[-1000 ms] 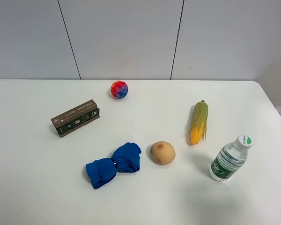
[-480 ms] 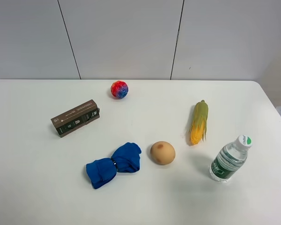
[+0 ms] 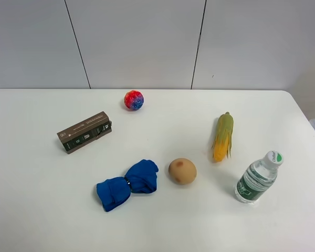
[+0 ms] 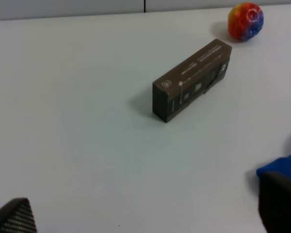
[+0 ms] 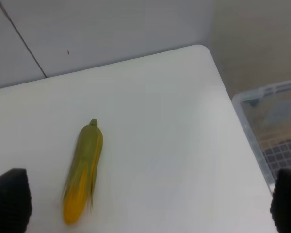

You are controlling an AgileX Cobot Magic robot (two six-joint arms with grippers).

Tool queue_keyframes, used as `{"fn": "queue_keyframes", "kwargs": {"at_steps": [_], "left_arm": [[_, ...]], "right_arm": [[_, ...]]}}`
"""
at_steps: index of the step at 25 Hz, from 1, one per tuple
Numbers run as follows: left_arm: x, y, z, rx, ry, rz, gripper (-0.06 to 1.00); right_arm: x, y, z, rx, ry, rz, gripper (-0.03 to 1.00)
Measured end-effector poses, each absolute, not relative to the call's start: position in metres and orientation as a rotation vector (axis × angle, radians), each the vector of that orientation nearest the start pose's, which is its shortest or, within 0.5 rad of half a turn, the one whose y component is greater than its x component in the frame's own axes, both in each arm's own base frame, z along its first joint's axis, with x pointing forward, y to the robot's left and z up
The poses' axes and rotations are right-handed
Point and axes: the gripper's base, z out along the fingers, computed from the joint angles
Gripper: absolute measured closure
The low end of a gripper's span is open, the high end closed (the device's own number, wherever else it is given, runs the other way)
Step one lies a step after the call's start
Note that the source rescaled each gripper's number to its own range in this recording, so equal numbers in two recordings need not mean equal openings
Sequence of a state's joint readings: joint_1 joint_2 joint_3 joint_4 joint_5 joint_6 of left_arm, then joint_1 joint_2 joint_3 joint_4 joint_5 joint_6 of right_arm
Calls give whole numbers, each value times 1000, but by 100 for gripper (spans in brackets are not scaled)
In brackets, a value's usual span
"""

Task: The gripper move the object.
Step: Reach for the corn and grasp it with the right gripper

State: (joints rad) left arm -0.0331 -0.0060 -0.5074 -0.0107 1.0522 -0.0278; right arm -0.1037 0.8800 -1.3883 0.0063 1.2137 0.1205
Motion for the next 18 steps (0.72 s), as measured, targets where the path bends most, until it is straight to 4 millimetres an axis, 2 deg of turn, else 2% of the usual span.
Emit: {"fn": "queue_keyframes", "kwargs": {"at_steps": [3, 8, 12, 18], "left_arm": [[-6, -1, 280, 6, 2023, -51, -6], [-6, -1, 280, 6, 2023, -51, -6], [-6, -1, 280, 6, 2023, -51, -6], [-6, -1, 280, 6, 2023, -51, -6]], "right_arm": [[156, -16, 473, 266, 2231, 24, -3], [212, -21, 450, 335, 2367, 50, -3], [242, -20, 428, 397, 2458, 124, -3], [272, -21, 402, 505, 2544, 175, -3]]}}
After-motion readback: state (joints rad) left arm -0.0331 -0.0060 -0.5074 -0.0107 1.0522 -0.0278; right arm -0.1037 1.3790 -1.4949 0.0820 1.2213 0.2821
